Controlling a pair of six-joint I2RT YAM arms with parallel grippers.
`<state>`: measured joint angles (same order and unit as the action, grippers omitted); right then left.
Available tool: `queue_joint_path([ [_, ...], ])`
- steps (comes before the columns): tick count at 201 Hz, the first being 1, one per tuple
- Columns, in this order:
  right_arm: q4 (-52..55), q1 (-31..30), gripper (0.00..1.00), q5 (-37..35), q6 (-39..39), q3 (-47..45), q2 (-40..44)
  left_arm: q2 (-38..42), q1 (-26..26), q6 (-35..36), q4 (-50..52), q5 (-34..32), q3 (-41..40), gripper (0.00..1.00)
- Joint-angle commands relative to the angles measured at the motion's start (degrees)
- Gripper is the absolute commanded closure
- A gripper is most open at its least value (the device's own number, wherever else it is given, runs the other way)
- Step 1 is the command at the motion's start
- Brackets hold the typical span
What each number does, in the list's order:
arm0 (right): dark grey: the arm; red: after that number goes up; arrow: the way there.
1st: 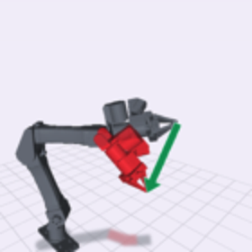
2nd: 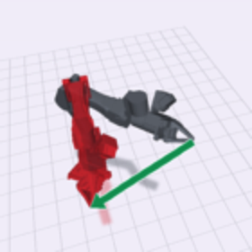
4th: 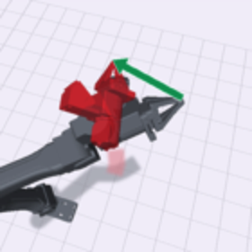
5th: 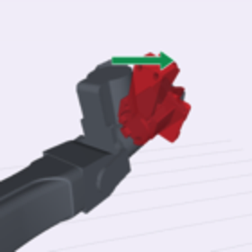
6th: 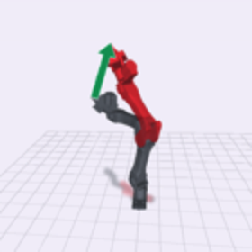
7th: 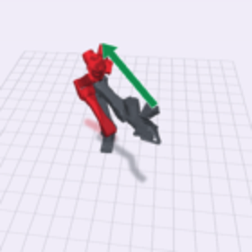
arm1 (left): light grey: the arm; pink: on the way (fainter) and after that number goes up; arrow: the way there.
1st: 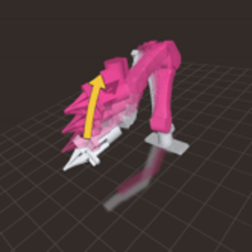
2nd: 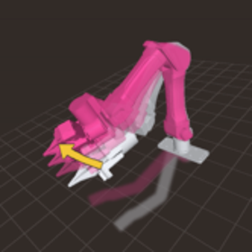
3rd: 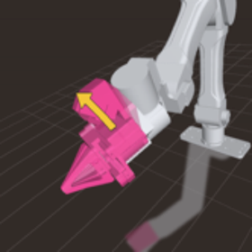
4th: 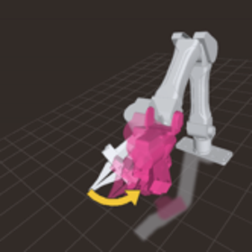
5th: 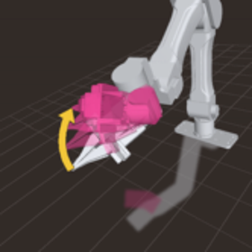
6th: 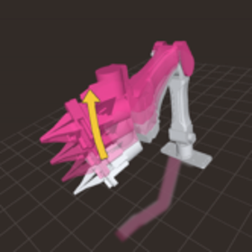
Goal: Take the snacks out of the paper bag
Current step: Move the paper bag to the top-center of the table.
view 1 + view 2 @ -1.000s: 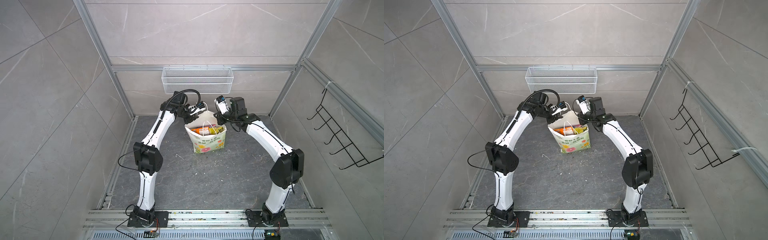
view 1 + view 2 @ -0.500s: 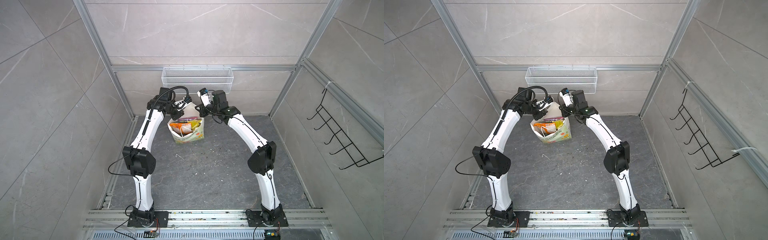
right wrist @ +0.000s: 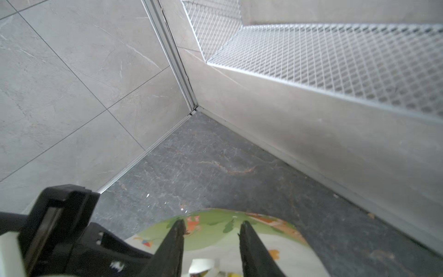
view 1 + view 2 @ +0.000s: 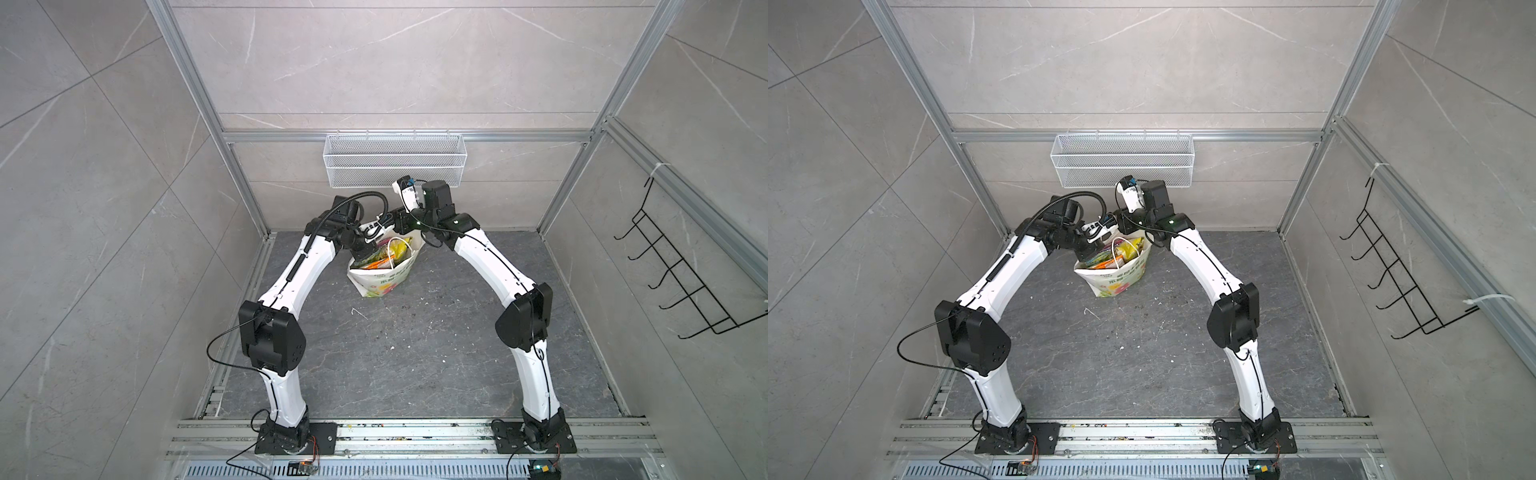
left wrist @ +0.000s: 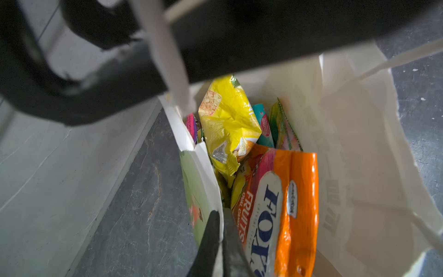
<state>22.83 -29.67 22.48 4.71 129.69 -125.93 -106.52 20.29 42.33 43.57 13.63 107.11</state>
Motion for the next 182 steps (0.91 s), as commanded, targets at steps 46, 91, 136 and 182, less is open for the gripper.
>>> queue_joint_path([
  [46,-0.61,0.19,0.35,3.54,-16.12,-16.71,18.21,3.86,0.94,-2.14,-5.67,0.84,2.41,1.0],
  [91,17.02,3.01,0.43,14.16,-29.65,-7.18,14.4,4.31,1.56,-1.54,-7.82,1.38,3.17,1.0],
  [136,20.0,3.04,0.47,15.23,-39.67,-10.48,15.6,6.12,4.21,-1.17,-9.02,2.22,0.82,1.0],
  [182,12.66,2.79,0.54,14.74,-40.3,-21.51,19.92,8.62,5.96,-3.58,-11.66,2.02,-1.92,1.0],
])
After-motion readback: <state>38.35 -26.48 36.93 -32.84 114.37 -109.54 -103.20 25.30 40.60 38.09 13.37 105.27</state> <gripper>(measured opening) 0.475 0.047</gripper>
